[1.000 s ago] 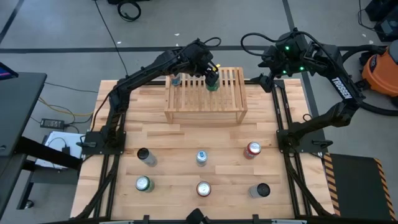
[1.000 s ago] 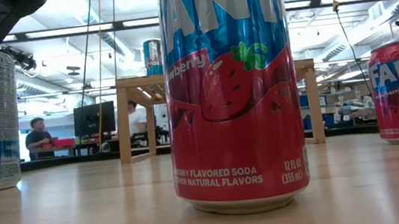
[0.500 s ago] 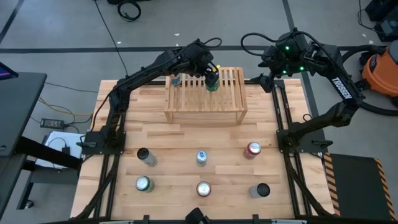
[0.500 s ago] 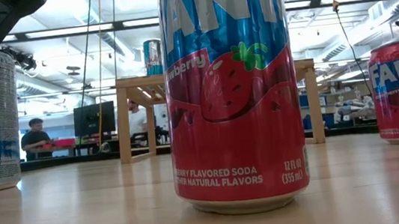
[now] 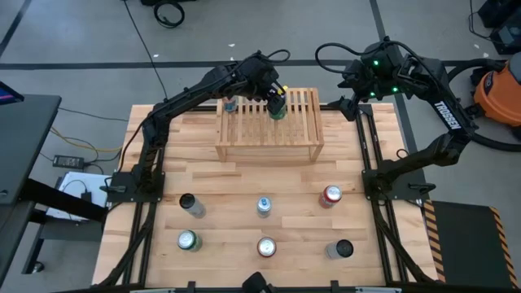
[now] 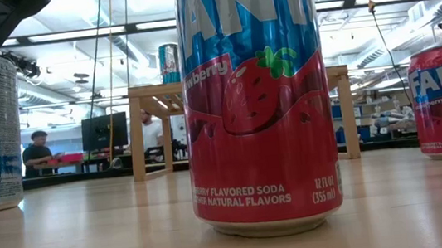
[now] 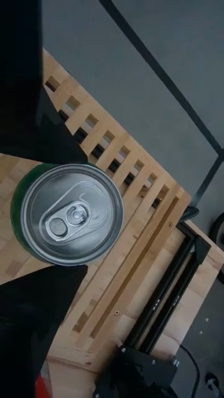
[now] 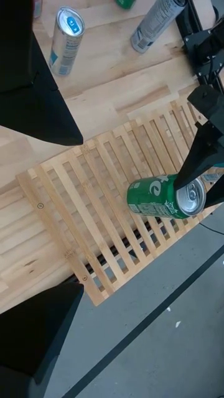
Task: Place canned beverage on shelf
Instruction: Align the green soda can with the blue soda can on the shelf
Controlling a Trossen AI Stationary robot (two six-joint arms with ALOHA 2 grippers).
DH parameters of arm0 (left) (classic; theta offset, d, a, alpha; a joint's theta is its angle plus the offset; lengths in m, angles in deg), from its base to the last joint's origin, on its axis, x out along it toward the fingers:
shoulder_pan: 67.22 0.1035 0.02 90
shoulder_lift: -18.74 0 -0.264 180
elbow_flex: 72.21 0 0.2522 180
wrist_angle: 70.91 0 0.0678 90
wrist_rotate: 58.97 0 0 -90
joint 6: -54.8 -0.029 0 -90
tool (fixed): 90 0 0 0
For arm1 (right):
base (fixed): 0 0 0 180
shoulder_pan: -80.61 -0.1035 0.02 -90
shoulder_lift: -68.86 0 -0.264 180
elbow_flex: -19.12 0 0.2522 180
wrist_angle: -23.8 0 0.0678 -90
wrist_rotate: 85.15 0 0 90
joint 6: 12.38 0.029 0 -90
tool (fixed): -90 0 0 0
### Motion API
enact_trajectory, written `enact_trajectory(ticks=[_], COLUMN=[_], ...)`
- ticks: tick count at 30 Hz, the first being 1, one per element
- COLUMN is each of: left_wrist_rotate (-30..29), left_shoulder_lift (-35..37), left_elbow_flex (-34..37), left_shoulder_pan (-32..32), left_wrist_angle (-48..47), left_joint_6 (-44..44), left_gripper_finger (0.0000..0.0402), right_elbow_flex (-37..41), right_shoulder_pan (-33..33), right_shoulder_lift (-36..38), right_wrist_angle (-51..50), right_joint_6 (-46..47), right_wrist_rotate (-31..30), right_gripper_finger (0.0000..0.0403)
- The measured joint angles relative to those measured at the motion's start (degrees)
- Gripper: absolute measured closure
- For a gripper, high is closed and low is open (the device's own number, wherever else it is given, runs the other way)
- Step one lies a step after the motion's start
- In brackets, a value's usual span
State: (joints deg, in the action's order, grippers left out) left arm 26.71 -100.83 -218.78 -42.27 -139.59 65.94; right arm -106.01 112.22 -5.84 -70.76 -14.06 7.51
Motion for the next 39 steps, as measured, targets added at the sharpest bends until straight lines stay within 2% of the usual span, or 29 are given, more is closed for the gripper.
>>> enact_trajectory(ticks=[22,29,39], left_wrist_rotate=[0.14,5.53,5.38], left_shoulder_lift=[0.33,0.42,0.42], left_elbow_flex=[0.00,-0.02,-0.02], left_shoulder_pan=[0.00,0.02,-0.02], left_wrist_angle=[0.00,-0.30,-0.27], left_joint_6=[-0.45,-5.74,-7.74], left_gripper_finger=[0.0137,0.0136,0.0121], right_elbow_flex=[0.00,0.00,0.00], right_shoulder_pan=[0.00,0.02,0.01], right_shoulder_lift=[0.00,0.00,0.00], right_wrist_angle=[0.00,0.00,0.00], right_joint_6=[0.02,0.00,-0.02], right_wrist_rotate=[0.00,0.00,-0.04], right_gripper_finger=[0.0015,0.0015,0.0015])
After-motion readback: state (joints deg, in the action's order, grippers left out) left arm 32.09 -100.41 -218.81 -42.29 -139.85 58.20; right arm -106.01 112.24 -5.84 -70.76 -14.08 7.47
